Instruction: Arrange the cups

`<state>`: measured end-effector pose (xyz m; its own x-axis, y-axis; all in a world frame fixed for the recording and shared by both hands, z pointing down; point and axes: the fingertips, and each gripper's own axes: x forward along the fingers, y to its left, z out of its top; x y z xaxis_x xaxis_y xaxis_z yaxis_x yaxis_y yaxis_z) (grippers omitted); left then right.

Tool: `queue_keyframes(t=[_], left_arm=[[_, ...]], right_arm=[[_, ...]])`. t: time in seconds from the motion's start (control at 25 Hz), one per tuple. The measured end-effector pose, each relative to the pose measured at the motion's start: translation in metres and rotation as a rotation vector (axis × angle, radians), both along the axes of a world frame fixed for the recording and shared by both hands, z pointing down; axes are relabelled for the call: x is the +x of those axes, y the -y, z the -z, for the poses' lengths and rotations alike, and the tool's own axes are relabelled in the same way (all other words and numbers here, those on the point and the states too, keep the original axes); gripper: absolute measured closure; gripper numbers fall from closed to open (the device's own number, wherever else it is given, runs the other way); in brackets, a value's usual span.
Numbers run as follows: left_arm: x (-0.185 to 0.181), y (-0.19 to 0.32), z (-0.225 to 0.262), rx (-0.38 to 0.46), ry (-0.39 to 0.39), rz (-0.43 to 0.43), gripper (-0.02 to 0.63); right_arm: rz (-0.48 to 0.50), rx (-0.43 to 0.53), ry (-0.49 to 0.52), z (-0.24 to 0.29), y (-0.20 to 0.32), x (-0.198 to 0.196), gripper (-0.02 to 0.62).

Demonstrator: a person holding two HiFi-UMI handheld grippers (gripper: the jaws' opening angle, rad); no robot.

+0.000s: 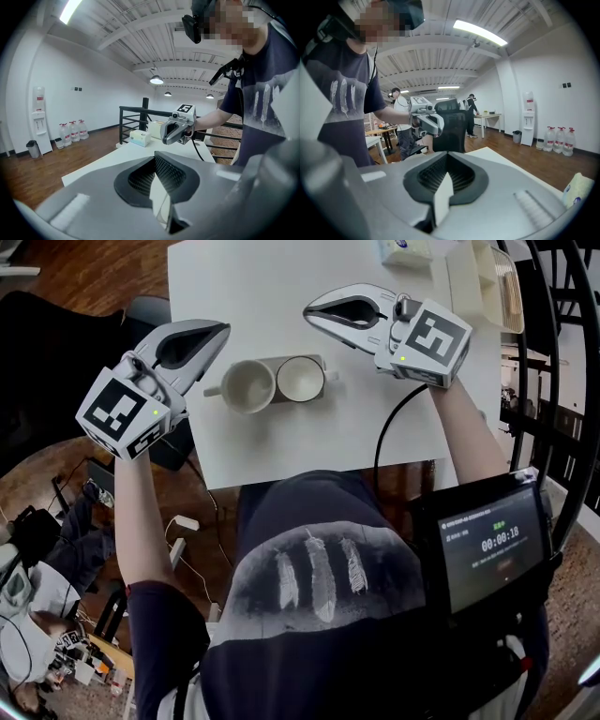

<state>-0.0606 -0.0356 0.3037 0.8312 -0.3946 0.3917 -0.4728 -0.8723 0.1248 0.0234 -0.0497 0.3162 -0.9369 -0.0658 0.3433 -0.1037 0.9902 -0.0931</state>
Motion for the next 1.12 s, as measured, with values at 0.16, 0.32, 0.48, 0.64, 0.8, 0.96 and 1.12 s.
queue_keyframes(t=[0.16, 0.32, 0.48, 0.64, 0.8, 0.96, 1.12], left_arm=[[0.001, 0.000, 0.001, -0.001, 0.001, -0.001, 0.592], [-0.001, -0.001, 0.003, -0.007, 0.003, 0.002, 0.592], [-0.002, 0.000, 0.003, -0.009, 0.009, 0.010, 0.592], [-0.003, -0.001, 0.003, -0.006, 0.002, 0.003, 0.592], [-0.007, -0.002, 0.003, -0.010, 0.001, 0.010, 0.592], [-0.011, -0.002, 0.003, -0.014, -0.001, 0.017, 0.592], [-0.014, -0.002, 0.004, -0.014, -0.002, 0.022, 0.592]], right_arm=[[0.000, -0.001, 0.006, 0.004, 0.000, -0.003, 0.592], [0.014, 0.005, 0.007, 0.004, 0.001, -0.002, 0.592], [0.014, 0.009, 0.003, 0.005, 0.001, -0.003, 0.592], [0.015, 0.006, -0.001, 0.006, 0.001, -0.004, 0.592], [0.017, 0.015, -0.006, 0.010, 0.003, -0.010, 0.592], [0.025, 0.030, -0.023, 0.009, 0.003, -0.013, 0.591], [0.033, 0.027, -0.026, 0.009, 0.002, -0.016, 0.592]])
